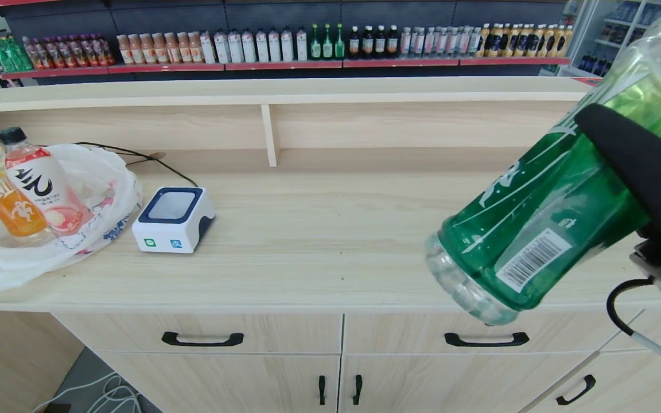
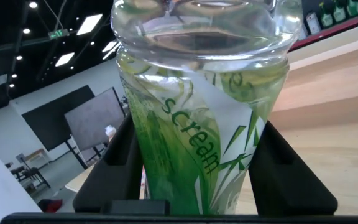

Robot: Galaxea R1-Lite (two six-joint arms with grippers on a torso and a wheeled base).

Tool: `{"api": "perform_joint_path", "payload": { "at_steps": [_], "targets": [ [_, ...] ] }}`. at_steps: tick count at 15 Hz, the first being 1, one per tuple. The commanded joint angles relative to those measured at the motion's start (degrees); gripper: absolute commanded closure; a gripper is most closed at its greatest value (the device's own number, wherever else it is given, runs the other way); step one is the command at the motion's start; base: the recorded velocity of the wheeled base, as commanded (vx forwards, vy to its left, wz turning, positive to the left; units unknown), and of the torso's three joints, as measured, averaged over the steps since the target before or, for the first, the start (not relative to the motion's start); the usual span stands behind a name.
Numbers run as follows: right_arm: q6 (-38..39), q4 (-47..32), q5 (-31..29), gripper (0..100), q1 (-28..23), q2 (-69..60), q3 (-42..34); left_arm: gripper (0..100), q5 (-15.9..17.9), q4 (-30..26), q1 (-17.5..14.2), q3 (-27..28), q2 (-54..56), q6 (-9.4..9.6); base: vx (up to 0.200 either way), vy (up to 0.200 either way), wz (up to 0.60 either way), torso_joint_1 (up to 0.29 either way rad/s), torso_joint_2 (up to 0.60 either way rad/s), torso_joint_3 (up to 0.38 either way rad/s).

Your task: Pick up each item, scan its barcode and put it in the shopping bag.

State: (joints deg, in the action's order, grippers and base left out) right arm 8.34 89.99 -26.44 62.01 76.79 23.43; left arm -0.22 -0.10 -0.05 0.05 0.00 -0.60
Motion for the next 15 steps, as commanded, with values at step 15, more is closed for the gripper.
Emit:
{"api": "perform_joint_path", "payload": {
  "at_steps": [15],
  "targets": [
    [-1.7,0.0,2.2,100,-1.1,2.4,1.1,0,0.0,0.0,0.0,0.0,0.0,-0.02,0.000,0.000,0.00,0.000,0.00,0.000]
  ]
}}
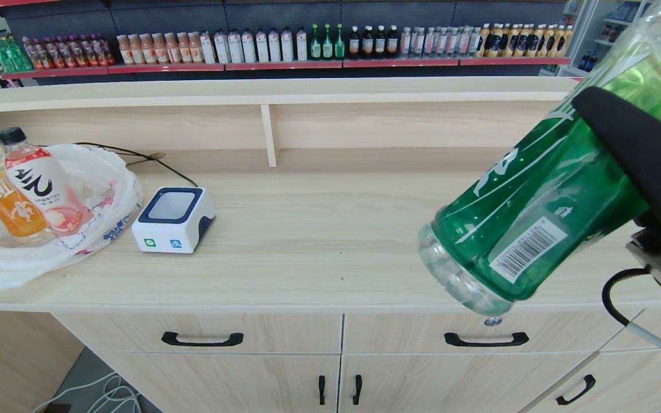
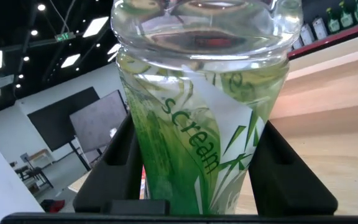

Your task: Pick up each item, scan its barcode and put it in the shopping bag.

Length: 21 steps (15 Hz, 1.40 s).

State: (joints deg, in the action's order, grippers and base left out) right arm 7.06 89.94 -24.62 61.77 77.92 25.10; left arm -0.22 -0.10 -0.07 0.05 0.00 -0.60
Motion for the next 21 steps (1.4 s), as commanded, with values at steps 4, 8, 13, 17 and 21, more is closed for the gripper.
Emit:
{"api": "perform_joint_path", "payload": {
  "at_steps": [4,8,13,17,21],
  "targets": [
    [-7.1,0.1,7.2,100,-9.6,5.0,-3.7,0,0.0,0.0,0.0,0.0,0.0,-0.02,0.000,0.000,0.00,0.000,0.00,0.000],
    [-10.1,0.1,7.7,100,-18.0,7.1,-2.1,0,0.0,0.0,0.0,0.0,0.0,-0.02,0.000,0.000,0.00,0.000,0.00,0.000],
    [-12.6,0.1,7.7,100,-21.2,9.4,-2.8,0,0.0,0.0,0.0,0.0,0.0,-0.02,0.000,0.000,0.00,0.000,0.00,0.000],
    [-12.3,0.1,7.7,100,-23.0,9.8,-4.9,0,0.0,0.0,0.0,0.0,0.0,-0.02,0.000,0.000,0.00,0.000,0.00,0.000],
    [-11.4,0.1,7.7,100,-23.0,9.7,-5.1,0,0.0,0.0,0.0,0.0,0.0,-0.02,0.000,0.000,0.00,0.000,0.00,0.000]
  ]
}}
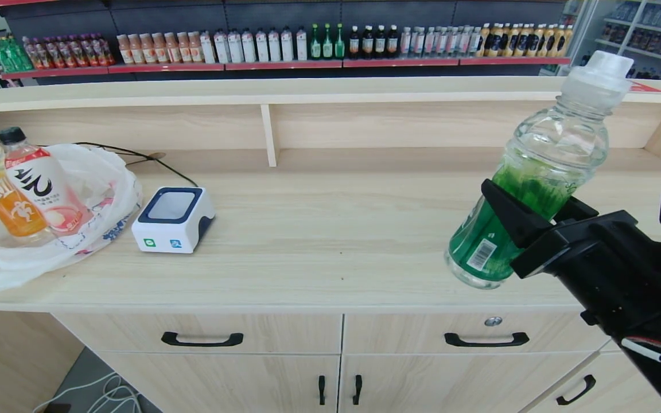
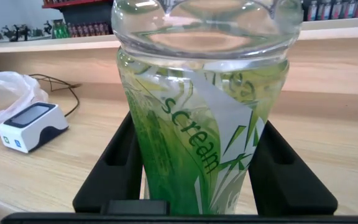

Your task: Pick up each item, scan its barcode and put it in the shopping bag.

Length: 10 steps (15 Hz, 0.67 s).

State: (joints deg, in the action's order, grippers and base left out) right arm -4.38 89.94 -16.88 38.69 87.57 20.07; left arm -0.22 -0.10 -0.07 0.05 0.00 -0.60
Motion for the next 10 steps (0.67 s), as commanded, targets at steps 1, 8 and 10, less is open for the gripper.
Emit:
{"api": "perform_joint_path", "payload": {
  "at_steps": [1,8,10],
  "targets": [
    [0.1,0.1,0.0,100,0.1,0.1,0.1,0,0.0,0.0,0.0,0.0,0.0,-0.02,0.000,0.000,0.00,0.000,0.00,0.000],
    [0.9,0.1,0.0,100,0.2,0.2,0.9,0,0.0,0.0,0.0,0.0,0.0,-0.02,-0.029,0.000,0.00,0.000,0.00,0.001],
    [1.0,0.1,0.0,100,0.2,0.1,0.9,0,0.0,0.0,0.0,0.0,0.0,-0.11,0.000,0.000,0.00,0.000,0.00,0.000]
  ]
}}
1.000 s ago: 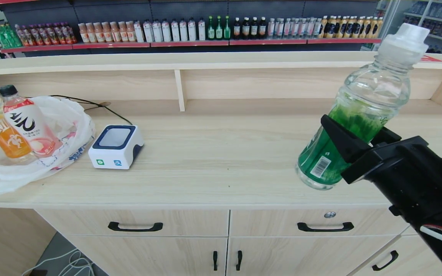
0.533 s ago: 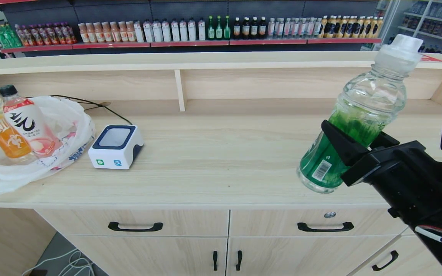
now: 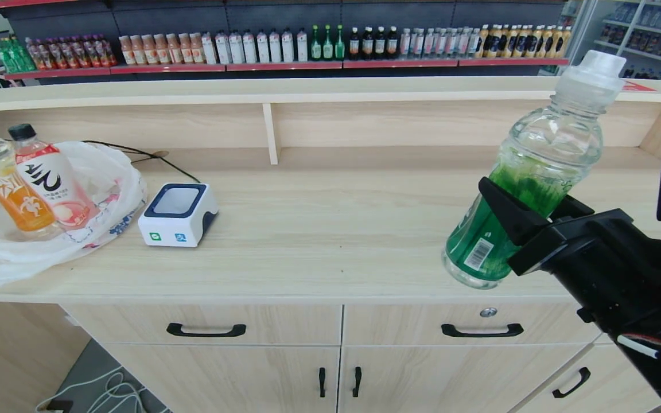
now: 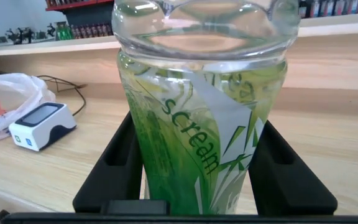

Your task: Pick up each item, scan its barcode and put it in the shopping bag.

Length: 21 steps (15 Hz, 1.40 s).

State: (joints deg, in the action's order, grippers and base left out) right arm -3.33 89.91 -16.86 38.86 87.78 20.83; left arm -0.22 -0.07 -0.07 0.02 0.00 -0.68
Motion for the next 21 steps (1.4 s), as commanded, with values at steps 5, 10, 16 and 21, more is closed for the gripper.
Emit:
{"api": "perform_joint_path", "payload": {
  "at_steps": [5,10,16,21],
  "targets": [
    [0.2,0.1,0.0,100,0.0,-0.5,-0.3,0,0.0,0.0,0.0,0.0,0.0,-0.20,0.000,0.000,0.00,0.000,0.00,0.000],
    [0.2,0.1,0.0,100,0.0,-0.6,-0.4,0,0.0,0.0,0.0,0.0,0.0,-0.28,0.000,0.200,0.00,0.001,0.00,0.001],
    [0.8,0.1,0.0,100,0.0,-0.6,-0.3,0,0.0,0.0,0.0,0.0,0.0,-0.28,0.000,0.200,0.00,0.005,0.00,0.002],
    [0.8,0.1,0.0,100,0.0,-1.1,-0.6,0,0.0,0.0,0.0,0.0,0.0,-0.55,0.000,0.200,0.00,0.000,0.01,0.003]
  ]
}}
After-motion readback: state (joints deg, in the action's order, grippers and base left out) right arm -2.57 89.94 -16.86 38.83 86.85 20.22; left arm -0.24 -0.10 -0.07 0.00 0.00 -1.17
